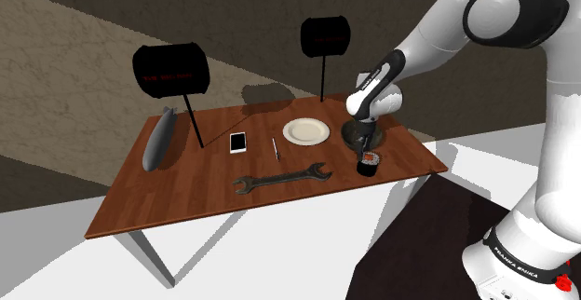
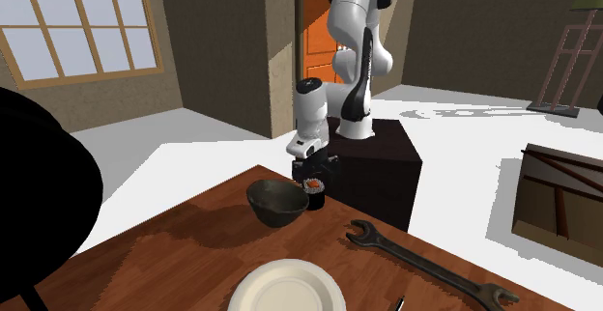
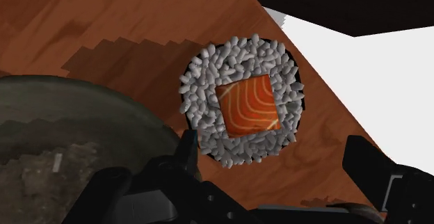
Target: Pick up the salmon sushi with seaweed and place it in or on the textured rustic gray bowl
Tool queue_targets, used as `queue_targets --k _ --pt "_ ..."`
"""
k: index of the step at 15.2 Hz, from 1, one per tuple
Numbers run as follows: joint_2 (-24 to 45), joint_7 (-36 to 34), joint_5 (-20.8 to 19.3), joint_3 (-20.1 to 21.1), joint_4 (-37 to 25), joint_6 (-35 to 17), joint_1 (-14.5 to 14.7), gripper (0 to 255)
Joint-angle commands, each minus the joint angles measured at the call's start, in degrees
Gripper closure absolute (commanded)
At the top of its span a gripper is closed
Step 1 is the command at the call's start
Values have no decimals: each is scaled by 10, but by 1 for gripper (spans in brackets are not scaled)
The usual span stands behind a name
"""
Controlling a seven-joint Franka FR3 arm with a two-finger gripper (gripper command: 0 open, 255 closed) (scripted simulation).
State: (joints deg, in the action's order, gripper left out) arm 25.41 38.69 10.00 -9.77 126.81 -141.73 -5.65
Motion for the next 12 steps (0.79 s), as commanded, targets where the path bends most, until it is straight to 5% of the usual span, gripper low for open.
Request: queue_targets --k 1,11,12 --pt "18 5 5 1 -3 -44 -4 0" --pt "35 9 11 5 -4 -60 -7 0" --pt "35 9 11 5 -4 -60 -7 255"
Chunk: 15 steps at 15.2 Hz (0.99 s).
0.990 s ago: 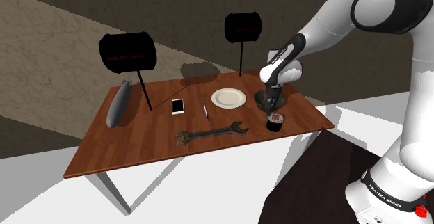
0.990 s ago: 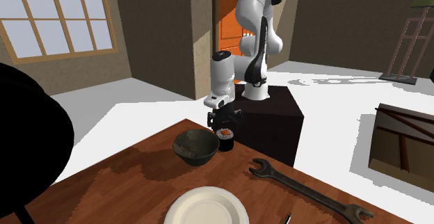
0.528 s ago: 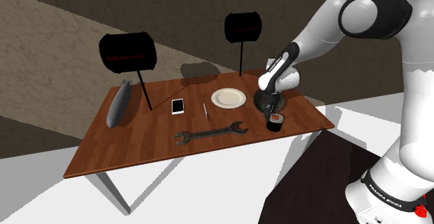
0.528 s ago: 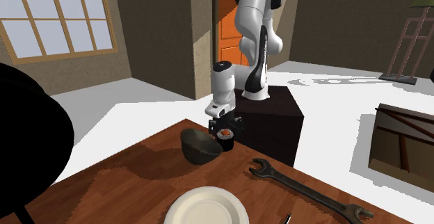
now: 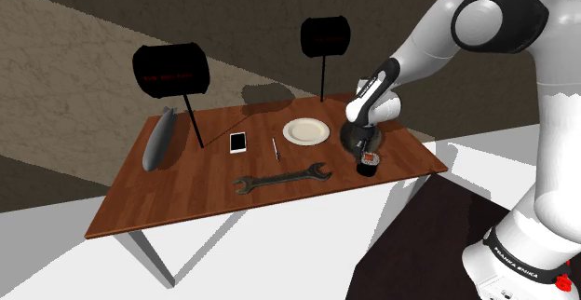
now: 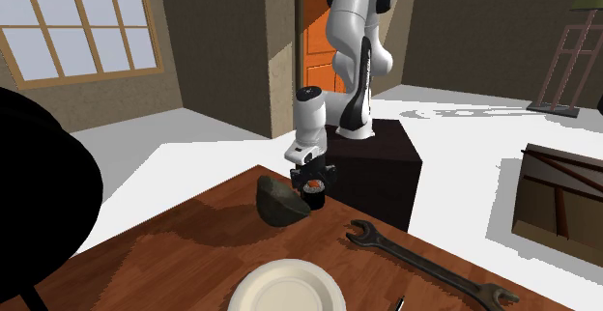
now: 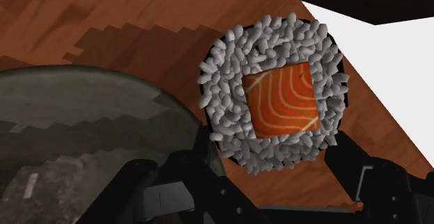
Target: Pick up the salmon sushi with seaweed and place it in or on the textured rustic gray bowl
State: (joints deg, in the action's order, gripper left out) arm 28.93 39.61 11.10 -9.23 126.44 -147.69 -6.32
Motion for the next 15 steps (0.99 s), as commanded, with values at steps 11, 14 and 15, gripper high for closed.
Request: queue_targets --k 11,14,15 --pt "-15 -3 -4 -4 3 11 3 255" --pt "-37 -8 -12 -9 8 28 6 255" --pt "-44 -10 -14 -11 9 34 8 255"
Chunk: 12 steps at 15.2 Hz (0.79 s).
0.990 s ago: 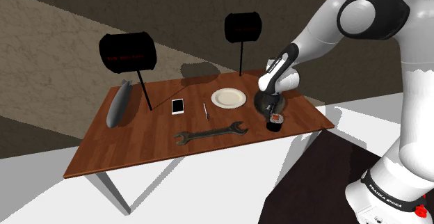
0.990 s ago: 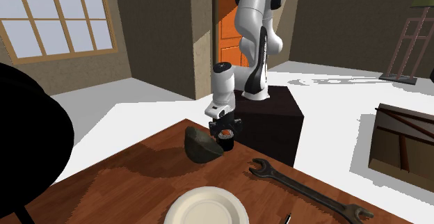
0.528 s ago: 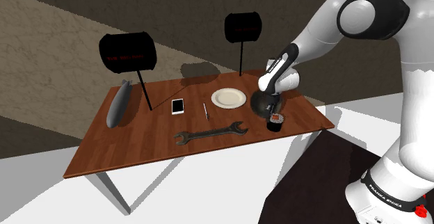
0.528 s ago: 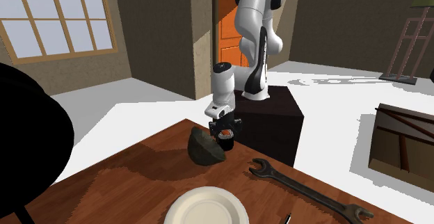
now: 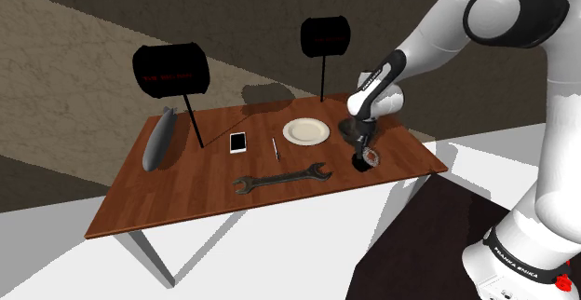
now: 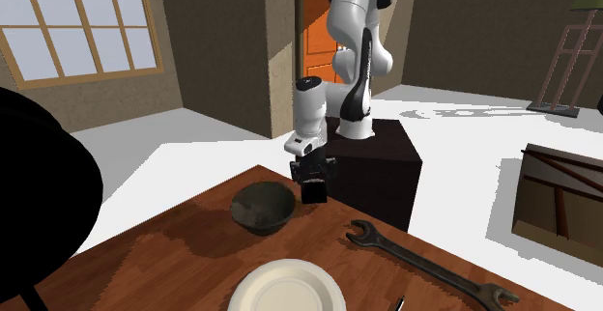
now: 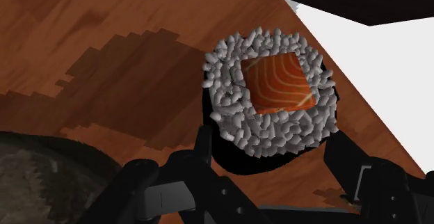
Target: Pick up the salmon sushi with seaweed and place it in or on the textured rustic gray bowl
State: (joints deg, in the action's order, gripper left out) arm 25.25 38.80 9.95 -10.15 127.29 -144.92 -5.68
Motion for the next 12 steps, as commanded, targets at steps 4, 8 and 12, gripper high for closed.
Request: queue_targets --k 4,8,12 --pt "-35 -9 -12 -8 4 31 6 255" --pt "-62 -16 -22 -14 5 56 10 255" --pt "-88 -23 -32 -18 5 82 13 255"
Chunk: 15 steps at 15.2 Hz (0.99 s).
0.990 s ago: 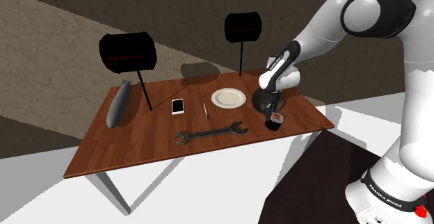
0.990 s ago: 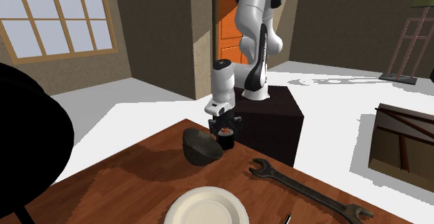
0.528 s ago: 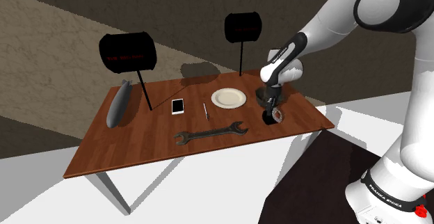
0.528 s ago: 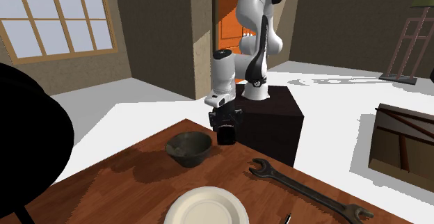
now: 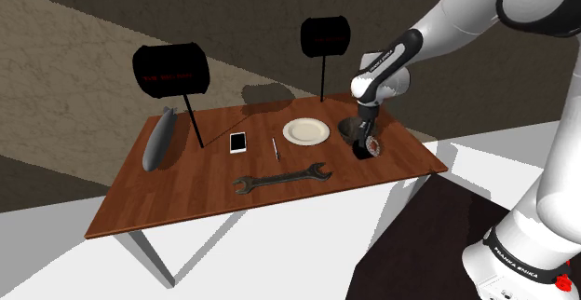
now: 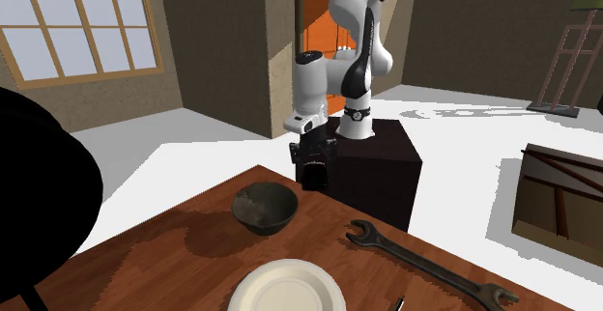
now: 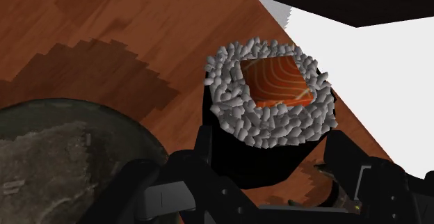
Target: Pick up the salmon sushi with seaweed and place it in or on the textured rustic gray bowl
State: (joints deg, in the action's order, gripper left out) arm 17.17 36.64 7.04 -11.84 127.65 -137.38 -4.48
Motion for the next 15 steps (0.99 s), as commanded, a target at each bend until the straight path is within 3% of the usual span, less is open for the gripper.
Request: queue_targets --k 1,15 --pt "-14 -3 -5 -2 1 13 1 255" --pt "-89 -24 -32 -11 -18 104 7 255"
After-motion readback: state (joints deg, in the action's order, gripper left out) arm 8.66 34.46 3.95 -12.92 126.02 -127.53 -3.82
